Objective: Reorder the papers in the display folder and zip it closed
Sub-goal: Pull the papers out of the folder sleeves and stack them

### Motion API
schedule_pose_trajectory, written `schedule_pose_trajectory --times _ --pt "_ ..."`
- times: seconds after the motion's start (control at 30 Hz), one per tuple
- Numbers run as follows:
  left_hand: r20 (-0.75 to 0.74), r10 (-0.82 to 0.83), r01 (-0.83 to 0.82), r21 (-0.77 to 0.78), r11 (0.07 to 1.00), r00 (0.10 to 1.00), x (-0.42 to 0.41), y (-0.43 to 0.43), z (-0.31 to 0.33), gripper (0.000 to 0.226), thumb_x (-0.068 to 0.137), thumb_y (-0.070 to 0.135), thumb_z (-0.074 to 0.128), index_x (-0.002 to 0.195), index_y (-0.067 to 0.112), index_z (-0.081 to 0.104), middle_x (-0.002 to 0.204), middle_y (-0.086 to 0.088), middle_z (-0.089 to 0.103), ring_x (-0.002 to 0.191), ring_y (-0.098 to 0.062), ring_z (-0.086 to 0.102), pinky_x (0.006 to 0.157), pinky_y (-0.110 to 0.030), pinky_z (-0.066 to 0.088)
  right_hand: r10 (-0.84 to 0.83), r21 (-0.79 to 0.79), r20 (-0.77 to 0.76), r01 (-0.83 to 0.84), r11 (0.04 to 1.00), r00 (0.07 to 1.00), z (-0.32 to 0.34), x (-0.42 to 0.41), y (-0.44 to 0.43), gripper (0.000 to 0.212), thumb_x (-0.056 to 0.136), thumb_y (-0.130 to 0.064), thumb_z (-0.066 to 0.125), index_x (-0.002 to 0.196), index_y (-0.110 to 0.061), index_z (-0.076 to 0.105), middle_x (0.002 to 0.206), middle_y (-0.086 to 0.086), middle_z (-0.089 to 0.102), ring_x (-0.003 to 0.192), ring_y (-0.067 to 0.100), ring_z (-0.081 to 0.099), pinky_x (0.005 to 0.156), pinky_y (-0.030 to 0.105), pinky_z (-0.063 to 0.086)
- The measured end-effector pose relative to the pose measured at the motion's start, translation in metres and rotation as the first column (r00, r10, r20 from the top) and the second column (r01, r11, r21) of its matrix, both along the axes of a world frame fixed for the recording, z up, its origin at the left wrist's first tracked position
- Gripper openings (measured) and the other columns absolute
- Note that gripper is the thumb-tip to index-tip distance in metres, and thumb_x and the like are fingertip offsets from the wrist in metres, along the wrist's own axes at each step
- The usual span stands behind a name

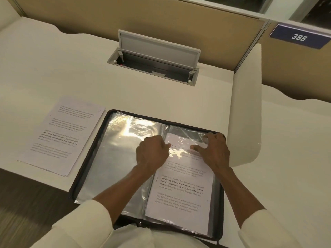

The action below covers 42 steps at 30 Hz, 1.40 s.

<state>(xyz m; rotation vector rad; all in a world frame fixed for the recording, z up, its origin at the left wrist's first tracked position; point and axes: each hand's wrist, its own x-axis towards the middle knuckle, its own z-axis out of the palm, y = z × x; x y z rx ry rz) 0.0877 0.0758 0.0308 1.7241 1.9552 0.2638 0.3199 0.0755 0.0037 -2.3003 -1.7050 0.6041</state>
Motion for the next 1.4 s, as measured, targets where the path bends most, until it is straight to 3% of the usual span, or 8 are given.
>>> schedule_pose_trajectory --times 0.2,0.4,0.53,0.8,0.93,1.13,1.23,1.4 --pt "0.54 0.275 -0.068 -0.371 0.926 0.795 0.034 0.011 -0.008 0.054 0.094 0.06 0.073 0.087 0.006 0.075 0.073 -0.004 0.079 0.07 -0.025 0.079 0.078 -0.046 0.068 0.063 0.215 0.045 -0.071 0.974 0.997 0.002 -0.009 -0.008 0.014 0.097 -0.034 0.071 0.097 -0.02 0.074 0.1 -0.003 0.067 0.099 0.02 0.063 0.07 0.035 0.049" --pt "0.618 0.504 -0.027 -0.616 0.787 0.603 0.055 0.034 0.002 0.071 0.099 0.064 0.063 0.107 -0.007 0.071 0.094 -0.025 0.079 0.071 -0.03 0.076 0.056 -0.032 0.063 0.064 0.302 0.025 -0.069 0.951 0.998 0.003 -0.018 -0.018 0.015 0.09 -0.027 0.08 0.083 -0.022 0.068 0.091 -0.007 0.064 0.091 0.017 0.059 0.062 0.034 0.048" --pt "0.596 0.506 -0.034 -0.626 0.779 0.624 0.064 0.043 0.005 0.032 0.106 0.026 0.064 0.109 -0.006 0.071 0.09 -0.021 0.08 0.074 -0.03 0.078 0.054 -0.03 0.06 0.08 0.333 -0.008 -0.073 0.94 0.997 0.004 -0.019 -0.02 0.028 0.083 -0.024 0.087 0.084 -0.024 0.059 0.088 -0.01 0.059 0.083 0.013 0.055 0.057 0.031 0.044" --pt "0.607 0.621 -0.197 -0.618 0.761 0.496 0.07 0.041 -0.004 0.04 0.099 0.037 0.076 0.097 -0.003 0.073 0.076 -0.013 0.075 0.057 -0.02 0.066 0.053 -0.028 0.056 -0.061 -0.018 -0.491 0.061 0.998 0.869 0.048 -0.013 0.008 0.069 0.078 -0.066 0.08 0.129 -0.027 0.056 0.107 -0.011 0.068 0.093 0.002 0.065 0.075 0.025 0.052" --pt "0.617 0.671 -0.24 -0.637 0.732 0.412 0.073 0.039 -0.012 0.053 0.103 0.053 0.063 0.09 0.002 0.072 0.077 -0.011 0.078 0.06 -0.02 0.071 0.057 -0.03 0.059 -0.044 -0.136 -0.436 -0.018 0.991 0.899 0.068 -0.017 0.031 0.076 0.083 -0.077 0.061 0.141 -0.029 0.052 0.116 -0.006 0.067 0.107 0.014 0.064 0.081 0.028 0.046" --pt "0.608 0.674 -0.266 -0.627 0.732 0.42 0.081 0.031 -0.013 0.037 0.106 0.033 0.065 0.09 0.0 0.073 0.08 -0.015 0.079 0.059 -0.019 0.07 0.053 -0.027 0.057 0.087 -0.301 -0.373 -0.209 0.93 0.924 0.07 -0.017 0.08 0.058 0.075 -0.035 0.095 0.124 -0.033 0.064 0.103 0.0 0.071 0.096 0.021 0.072 0.091 0.047 0.061" --pt "0.594 0.685 -0.316 -0.612 0.725 0.421 0.083 0.029 -0.015 0.033 0.105 0.026 0.064 0.093 -0.002 0.076 0.086 -0.017 0.08 0.063 -0.02 0.069 0.059 -0.03 0.061 0.3 -0.414 -0.202 -0.359 0.837 0.932 0.072 -0.022 0.1 0.04 0.075 -0.003 0.089 0.102 -0.028 0.073 0.103 0.0 0.068 0.088 0.02 0.072 0.073 0.036 0.063" --pt "0.599 0.652 -0.377 -0.533 0.758 0.465 0.08 0.03 -0.014 0.04 0.103 0.034 0.068 0.08 0.004 0.079 0.077 -0.008 0.08 0.065 -0.019 0.07 0.075 -0.041 0.066 0.444 -0.586 -0.091 -0.408 0.7 0.892 0.065 -0.027 0.121 0.017 0.087 -0.001 0.076 0.092 -0.017 0.08 0.094 0.004 0.077 0.084 0.02 0.075 0.059 0.026 0.057"
